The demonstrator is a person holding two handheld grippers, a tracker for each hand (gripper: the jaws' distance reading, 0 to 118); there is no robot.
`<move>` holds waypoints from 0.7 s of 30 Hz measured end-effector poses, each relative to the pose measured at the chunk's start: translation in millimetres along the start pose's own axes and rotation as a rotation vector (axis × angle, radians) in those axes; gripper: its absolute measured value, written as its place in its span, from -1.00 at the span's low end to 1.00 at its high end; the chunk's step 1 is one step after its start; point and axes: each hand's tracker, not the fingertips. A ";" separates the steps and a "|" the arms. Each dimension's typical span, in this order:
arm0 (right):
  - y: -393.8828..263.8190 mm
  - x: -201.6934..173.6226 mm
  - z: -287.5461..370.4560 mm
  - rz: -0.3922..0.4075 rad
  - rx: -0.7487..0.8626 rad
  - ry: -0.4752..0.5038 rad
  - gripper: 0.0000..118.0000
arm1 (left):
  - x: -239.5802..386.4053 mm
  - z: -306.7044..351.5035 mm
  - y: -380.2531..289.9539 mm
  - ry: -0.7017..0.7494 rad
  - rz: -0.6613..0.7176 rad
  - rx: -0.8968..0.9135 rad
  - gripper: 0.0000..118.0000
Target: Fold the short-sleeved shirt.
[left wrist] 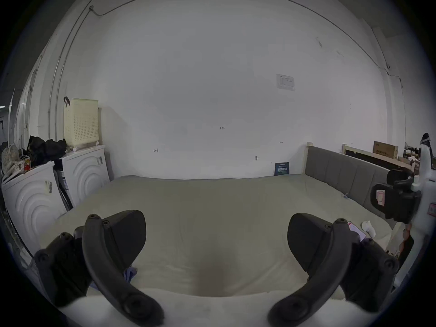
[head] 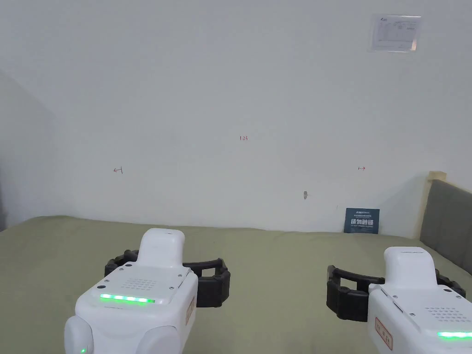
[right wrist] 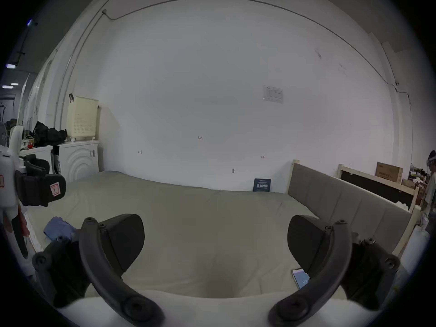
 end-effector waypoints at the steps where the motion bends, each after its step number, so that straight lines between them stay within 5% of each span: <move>1: -0.3 0.6 0.1 -0.004 0.005 0.004 1.00 | 1.0 0.5 1.1 0.006 -0.002 0.002 1.00; 21: 6.1 2.4 6.8 -0.009 0.029 0.037 1.00 | -0.4 -0.2 4.4 0.028 0.004 0.002 1.00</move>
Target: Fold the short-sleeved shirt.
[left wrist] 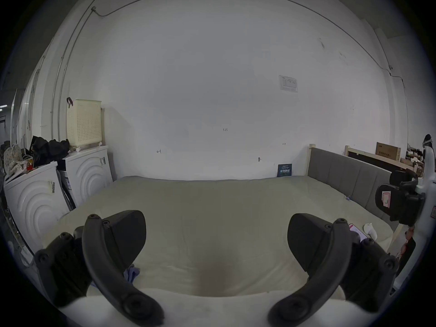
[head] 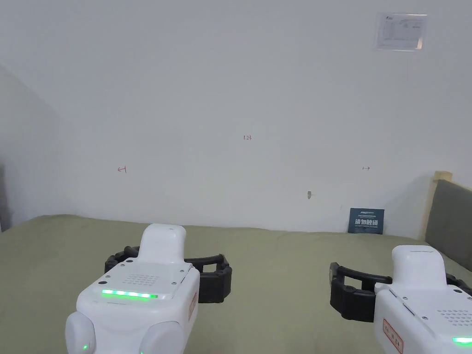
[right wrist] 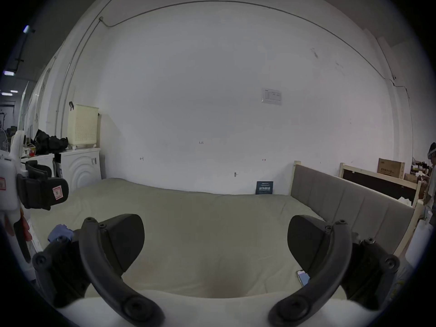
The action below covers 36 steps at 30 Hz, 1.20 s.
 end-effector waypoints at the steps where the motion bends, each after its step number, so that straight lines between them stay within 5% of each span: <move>1: 0.3 -0.4 -0.6 0.001 -0.004 -0.001 1.00 | 0.4 0.1 0.2 0.001 -0.002 -0.002 1.00; 32: -0.7 -12.6 -0.8 0.007 -0.034 0.010 1.00 | -0.3 0.9 -1.5 0.001 0.019 0.004 1.00; 36: 3.1 -16.9 -2.0 0.043 -0.028 -0.064 0.99 | 0.1 1.0 -1.4 0.001 0.017 0.004 1.00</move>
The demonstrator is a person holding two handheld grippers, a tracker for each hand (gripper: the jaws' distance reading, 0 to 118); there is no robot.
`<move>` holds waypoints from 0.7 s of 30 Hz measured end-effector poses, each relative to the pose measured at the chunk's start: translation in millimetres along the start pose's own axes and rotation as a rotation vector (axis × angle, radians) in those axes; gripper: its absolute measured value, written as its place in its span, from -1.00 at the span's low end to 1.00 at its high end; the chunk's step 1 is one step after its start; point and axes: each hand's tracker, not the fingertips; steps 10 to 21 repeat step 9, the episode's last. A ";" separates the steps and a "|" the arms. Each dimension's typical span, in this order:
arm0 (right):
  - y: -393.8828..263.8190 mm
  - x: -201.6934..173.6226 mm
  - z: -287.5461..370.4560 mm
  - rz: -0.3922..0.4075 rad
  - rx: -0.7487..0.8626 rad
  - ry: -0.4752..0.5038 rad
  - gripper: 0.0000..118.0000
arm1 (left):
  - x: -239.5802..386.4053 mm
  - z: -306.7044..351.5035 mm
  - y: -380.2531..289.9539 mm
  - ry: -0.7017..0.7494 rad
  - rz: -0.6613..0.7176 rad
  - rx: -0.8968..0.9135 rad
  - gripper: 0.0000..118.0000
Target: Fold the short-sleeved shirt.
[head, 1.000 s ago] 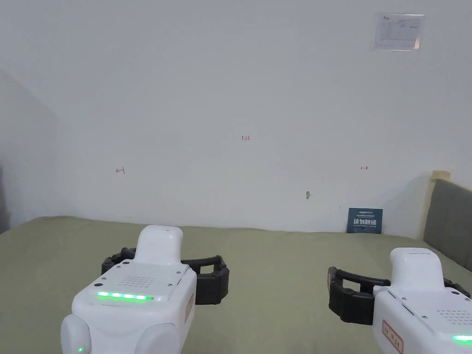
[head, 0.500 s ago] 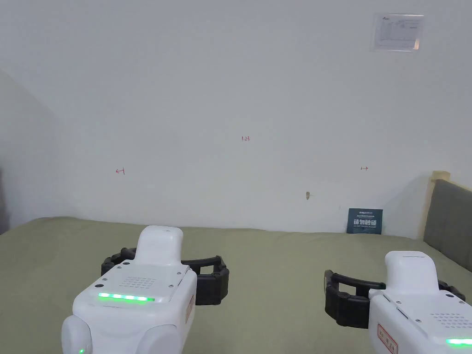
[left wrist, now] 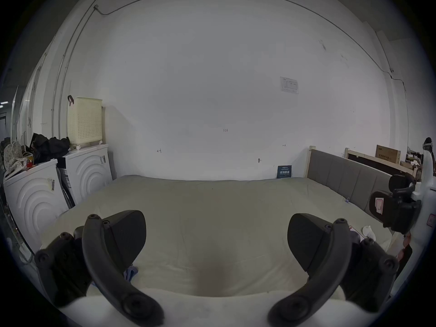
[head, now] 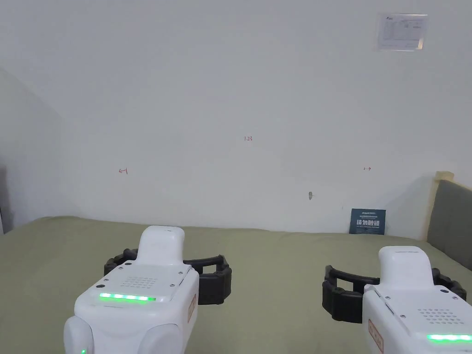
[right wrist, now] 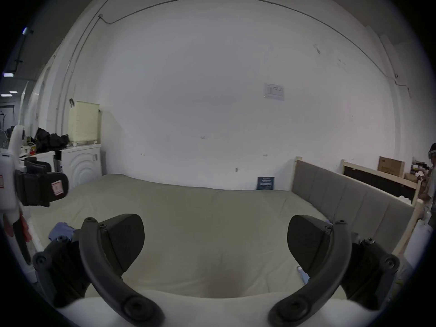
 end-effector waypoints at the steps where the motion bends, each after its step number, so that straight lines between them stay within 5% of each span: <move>1: 2.5 1.2 -1.0 -0.015 -0.019 0.002 0.99 | 0.1 0.2 0.0 -0.003 0.000 0.000 1.00; 4: 3.7 7.6 0.5 -0.094 0.020 0.038 0.98 | 0.9 0.8 0.6 -0.009 0.004 0.000 1.00; 21: 5.8 10.5 0.7 -0.083 0.031 0.035 0.99 | 0.4 1.6 2.1 -0.013 0.012 -0.002 1.00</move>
